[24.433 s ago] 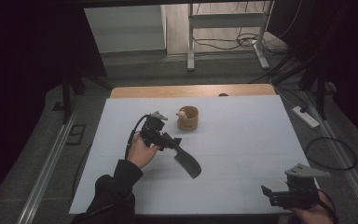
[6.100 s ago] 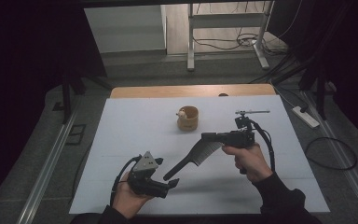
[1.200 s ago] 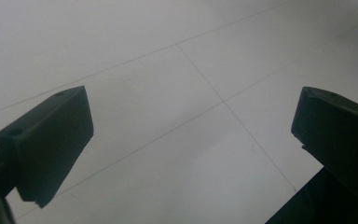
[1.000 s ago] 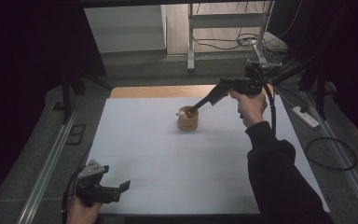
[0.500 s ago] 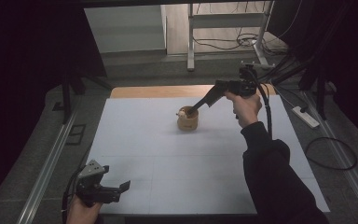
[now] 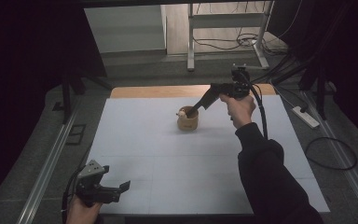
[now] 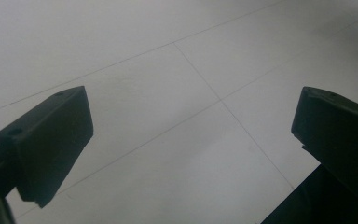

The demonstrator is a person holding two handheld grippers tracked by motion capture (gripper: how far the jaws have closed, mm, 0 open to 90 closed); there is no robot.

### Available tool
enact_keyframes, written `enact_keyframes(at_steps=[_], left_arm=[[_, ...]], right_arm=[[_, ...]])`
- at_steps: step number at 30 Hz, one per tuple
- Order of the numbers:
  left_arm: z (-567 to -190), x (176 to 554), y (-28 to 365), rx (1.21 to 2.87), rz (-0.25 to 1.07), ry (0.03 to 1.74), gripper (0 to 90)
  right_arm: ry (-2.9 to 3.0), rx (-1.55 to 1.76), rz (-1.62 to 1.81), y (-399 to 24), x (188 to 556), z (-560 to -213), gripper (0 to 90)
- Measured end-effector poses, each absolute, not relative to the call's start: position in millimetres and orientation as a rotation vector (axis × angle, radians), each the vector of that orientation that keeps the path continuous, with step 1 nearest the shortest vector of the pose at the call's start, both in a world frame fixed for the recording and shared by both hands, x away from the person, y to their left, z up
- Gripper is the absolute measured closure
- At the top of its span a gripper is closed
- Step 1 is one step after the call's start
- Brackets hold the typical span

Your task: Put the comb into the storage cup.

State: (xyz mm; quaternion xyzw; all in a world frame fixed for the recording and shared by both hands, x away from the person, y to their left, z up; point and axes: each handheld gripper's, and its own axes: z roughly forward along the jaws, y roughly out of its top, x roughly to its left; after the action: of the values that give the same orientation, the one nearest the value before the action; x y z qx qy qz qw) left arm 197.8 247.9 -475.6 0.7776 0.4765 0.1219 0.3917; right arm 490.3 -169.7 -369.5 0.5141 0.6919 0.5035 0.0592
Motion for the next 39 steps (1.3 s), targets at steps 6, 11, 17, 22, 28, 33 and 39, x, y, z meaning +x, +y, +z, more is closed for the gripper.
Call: enact_keyframes(at_steps=[6, 11, 17, 22, 28, 33, 39], left_arm=[[-475.6, 197.8, 248.2, 1.974, 0.307, 1.208, 0.0], [-475.7, 197.9, 248.3, 1.972, 0.305, 1.208, 0.0], [-475.7, 197.9, 248.7, 1.971, 0.302, 1.206, 0.0], [-475.8, 197.9, 248.9, 1.969, 0.299, 1.204, 0.0], [-475.9, 197.9, 248.9, 1.970, 0.299, 1.205, 0.0], [-475.9, 198.0, 248.6, 1.972, 0.299, 1.206, 0.0], [-476.0, 198.4, 248.5, 1.973, 0.297, 1.208, 0.0]], right_arm=[[2.105, 1.554, 1.506, -164.5, 492.3, -374.9, 84.1], [2.117, 1.558, 1.499, -160.2, 493.9, -380.2, 84.1], [2.128, 1.563, 1.483, -155.3, 496.2, -386.9, 84.1], [2.136, 1.571, 1.485, -151.9, 497.6, -391.9, 84.1], [2.132, 1.580, 1.497, -151.8, 498.8, -393.7, 84.0], [2.120, 1.613, 1.528, -157.8, 500.8, -399.1, 83.9], [2.088, 1.691, 1.575, -170.6, 504.8, -409.4, 83.3]])
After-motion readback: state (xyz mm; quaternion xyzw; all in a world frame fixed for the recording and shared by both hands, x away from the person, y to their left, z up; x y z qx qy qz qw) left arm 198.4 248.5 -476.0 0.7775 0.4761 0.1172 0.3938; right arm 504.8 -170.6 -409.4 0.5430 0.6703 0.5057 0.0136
